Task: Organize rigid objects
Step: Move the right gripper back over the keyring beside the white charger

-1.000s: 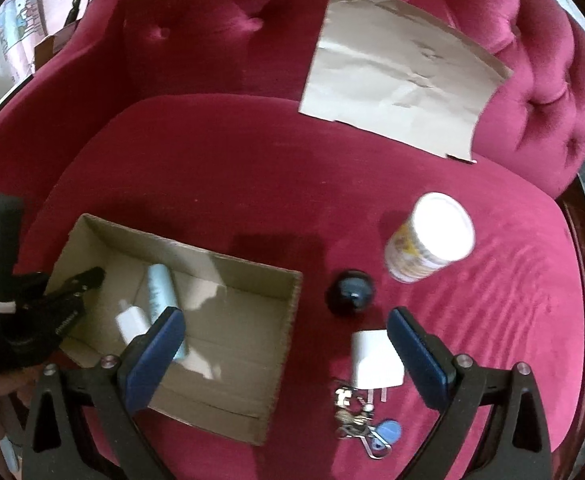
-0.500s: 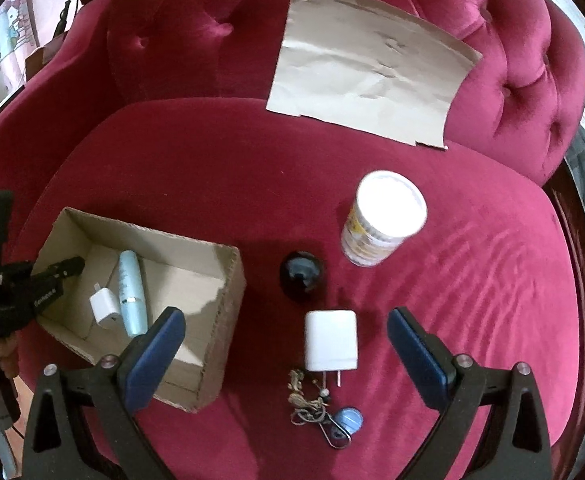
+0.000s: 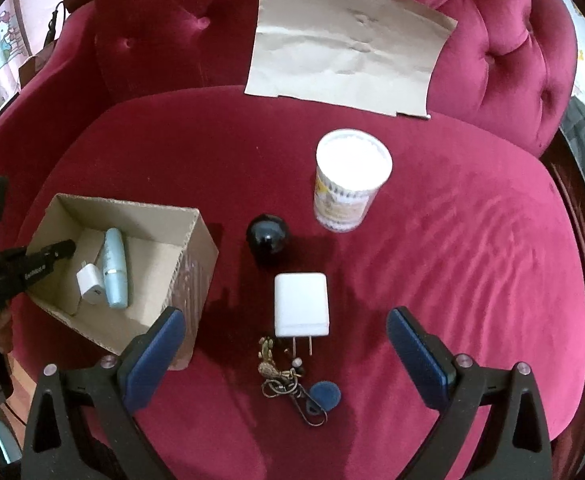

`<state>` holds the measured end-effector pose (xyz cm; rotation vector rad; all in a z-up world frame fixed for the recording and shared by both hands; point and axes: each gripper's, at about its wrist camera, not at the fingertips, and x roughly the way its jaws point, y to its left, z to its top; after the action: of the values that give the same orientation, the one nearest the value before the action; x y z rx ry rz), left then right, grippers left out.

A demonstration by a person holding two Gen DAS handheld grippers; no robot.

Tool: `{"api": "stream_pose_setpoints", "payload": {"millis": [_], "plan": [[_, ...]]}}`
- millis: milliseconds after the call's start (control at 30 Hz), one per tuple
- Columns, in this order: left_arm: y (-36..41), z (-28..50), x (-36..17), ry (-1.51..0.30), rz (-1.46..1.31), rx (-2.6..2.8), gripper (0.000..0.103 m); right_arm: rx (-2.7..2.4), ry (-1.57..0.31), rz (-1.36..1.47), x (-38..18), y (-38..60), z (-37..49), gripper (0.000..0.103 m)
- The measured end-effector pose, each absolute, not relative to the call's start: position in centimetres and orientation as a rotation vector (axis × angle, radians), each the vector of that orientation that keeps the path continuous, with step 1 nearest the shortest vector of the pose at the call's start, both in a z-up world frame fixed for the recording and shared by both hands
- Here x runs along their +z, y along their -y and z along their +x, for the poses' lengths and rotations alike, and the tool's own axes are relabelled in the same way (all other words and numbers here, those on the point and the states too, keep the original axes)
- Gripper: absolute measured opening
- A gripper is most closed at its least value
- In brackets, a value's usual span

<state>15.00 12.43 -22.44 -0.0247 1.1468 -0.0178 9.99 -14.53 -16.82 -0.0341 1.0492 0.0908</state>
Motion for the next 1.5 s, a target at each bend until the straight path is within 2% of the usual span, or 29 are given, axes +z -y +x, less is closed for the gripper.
{"api": "stream_pose_setpoints", "payload": {"millis": [1000,1367,1400,1500], "plan": [[-12.4,15.1,-22.4,-1.147,-0.025,-0.017,0.004,0.147,-1.153,-0.068,-25.8,16.0,8.8,0.103],[-12.4,15.1,-22.4,-1.146,-0.025,-0.016,0.004,0.174,-1.164,-0.074,-26.3,15.5,9.5,0.103],[-12.4,15.1,-22.4,-1.146,-0.025,-0.016,0.004,0.177,-1.162,-0.079,-26.3,15.3,9.4,0.101],[-12.3,15.1,-22.4,-1.147,-0.025,-0.017,0.004,0.179,-1.165,-0.084,-26.5,14.9,9.3,0.088]]}}
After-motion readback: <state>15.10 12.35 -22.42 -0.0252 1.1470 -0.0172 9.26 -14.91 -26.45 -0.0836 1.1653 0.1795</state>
